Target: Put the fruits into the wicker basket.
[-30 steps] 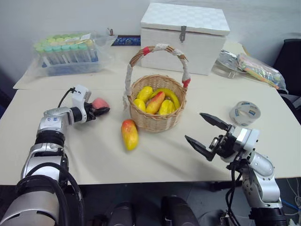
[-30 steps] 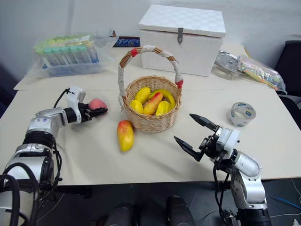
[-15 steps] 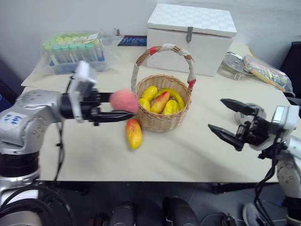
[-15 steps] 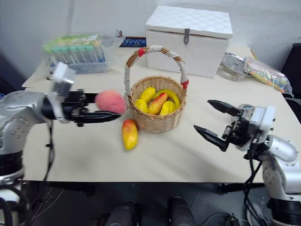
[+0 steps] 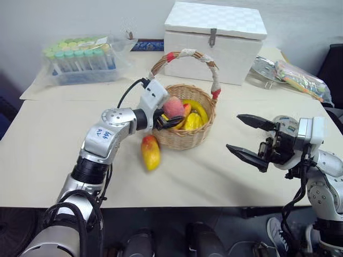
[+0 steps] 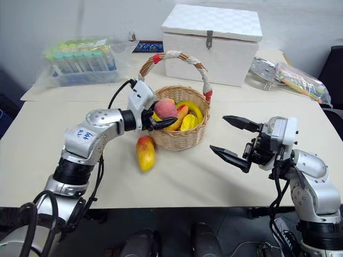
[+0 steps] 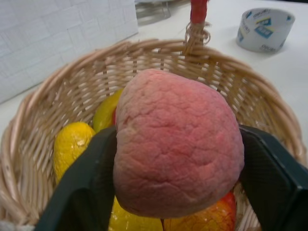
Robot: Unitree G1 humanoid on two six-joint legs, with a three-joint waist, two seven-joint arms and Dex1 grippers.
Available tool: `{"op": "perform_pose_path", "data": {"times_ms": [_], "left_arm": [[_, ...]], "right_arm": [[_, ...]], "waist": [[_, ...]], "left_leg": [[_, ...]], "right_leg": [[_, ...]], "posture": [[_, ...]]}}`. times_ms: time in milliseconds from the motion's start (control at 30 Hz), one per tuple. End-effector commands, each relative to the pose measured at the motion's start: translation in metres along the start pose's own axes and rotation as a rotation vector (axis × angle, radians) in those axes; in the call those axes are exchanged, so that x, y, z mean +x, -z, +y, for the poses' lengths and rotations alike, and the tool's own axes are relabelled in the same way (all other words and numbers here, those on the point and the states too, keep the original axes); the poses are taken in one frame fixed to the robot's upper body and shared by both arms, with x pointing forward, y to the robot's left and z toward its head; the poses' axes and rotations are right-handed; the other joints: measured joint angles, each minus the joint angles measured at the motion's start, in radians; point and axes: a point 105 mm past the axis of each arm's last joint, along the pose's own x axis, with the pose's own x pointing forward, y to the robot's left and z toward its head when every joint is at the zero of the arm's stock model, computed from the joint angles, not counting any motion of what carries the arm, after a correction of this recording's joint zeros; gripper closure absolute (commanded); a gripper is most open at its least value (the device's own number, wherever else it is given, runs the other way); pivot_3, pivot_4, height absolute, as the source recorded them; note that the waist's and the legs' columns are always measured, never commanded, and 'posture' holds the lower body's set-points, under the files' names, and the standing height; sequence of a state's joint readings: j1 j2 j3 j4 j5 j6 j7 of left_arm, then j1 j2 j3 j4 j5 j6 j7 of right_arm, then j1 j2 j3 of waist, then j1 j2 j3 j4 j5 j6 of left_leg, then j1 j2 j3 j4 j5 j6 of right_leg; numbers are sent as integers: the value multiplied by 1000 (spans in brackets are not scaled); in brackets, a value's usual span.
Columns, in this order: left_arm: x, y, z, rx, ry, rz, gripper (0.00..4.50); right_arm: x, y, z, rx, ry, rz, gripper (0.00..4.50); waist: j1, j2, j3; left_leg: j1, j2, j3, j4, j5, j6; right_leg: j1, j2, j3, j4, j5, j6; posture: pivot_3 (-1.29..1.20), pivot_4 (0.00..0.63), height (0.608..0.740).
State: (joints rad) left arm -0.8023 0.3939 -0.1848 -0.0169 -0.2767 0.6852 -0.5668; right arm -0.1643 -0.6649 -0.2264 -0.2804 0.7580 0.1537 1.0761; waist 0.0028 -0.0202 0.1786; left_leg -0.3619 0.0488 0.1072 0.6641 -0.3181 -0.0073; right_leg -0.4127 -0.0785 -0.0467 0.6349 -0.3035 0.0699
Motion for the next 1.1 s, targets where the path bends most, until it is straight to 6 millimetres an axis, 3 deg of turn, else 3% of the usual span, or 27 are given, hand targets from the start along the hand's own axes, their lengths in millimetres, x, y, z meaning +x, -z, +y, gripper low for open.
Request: {"op": "perform_pose_path", "data": {"times_ms": [33,167,300,367,433,600,767,833,900,1000,1100], "left_arm": [[-8,-34,-2,48,-8,-141,32],[-37,-34,-5,64,37,-205,32],[-95,-35,-7,64,86,-294,32],[-125,-27,-7,85,92,-287,32],[-167,-6,-3,65,43,-233,32],[-248,52,5,-28,-211,5,32],[-300,87,-6,-108,-392,169,32],[-304,90,-10,-147,-430,173,32],[-293,83,-15,-239,-416,113,32],[-268,71,-25,-334,-330,74,32],[-229,63,-12,-418,-333,27,32]], "right_arm": [[7,-7,7,-19,-25,-32,0],[10,-3,7,-16,-48,-38,0],[15,-2,4,-45,-74,-58,0],[18,-2,2,-88,-86,-76,0],[20,2,9,-101,-160,-79,0],[21,16,30,-90,-341,-49,0],[25,24,39,-112,-420,-38,0],[26,25,38,-113,-424,-35,0],[28,25,37,-112,-419,-37,0],[33,22,33,-116,-410,-38,0],[37,17,27,-123,-383,-32,0]], "waist": [[0,0,0],[-11,1,0],[-28,1,1],[-31,1,1],[-36,2,1],[-30,2,1],[-27,1,1],[-26,2,1],[-26,2,1],[-30,2,2],[-24,5,3]], "left_leg": [[-1,0,0,0,0,0],[-2,1,-1,0,0,0],[-1,3,-1,0,1,-2],[-1,2,-2,0,1,-3],[0,2,-2,-1,1,-3],[1,3,-2,-3,-2,2],[2,2,-6,-2,-7,6],[2,2,-6,-3,-8,6],[2,2,-8,-4,-8,5],[1,2,-9,-4,-9,4],[2,0,-11,-5,-8,2]], "right_leg": [[0,-1,0,0,0,0],[-1,-1,0,-1,0,1],[-1,0,0,1,0,0],[-1,0,-1,1,0,0],[-1,0,-1,1,0,0],[0,-1,-2,-1,-1,-3],[3,-6,-4,-5,-1,-3],[3,-7,-5,-5,-2,-3],[3,-8,-6,-5,-2,-4],[3,-9,-6,-5,-2,-4],[4,-10,-8,-5,-2,-4]], "posture": [[0,150,740],[0,150,740],[0,150,740],[0,150,740],[0,150,740],[0,150,740],[0,150,740],[0,150,740],[0,150,740],[0,150,740],[0,150,740]]}}
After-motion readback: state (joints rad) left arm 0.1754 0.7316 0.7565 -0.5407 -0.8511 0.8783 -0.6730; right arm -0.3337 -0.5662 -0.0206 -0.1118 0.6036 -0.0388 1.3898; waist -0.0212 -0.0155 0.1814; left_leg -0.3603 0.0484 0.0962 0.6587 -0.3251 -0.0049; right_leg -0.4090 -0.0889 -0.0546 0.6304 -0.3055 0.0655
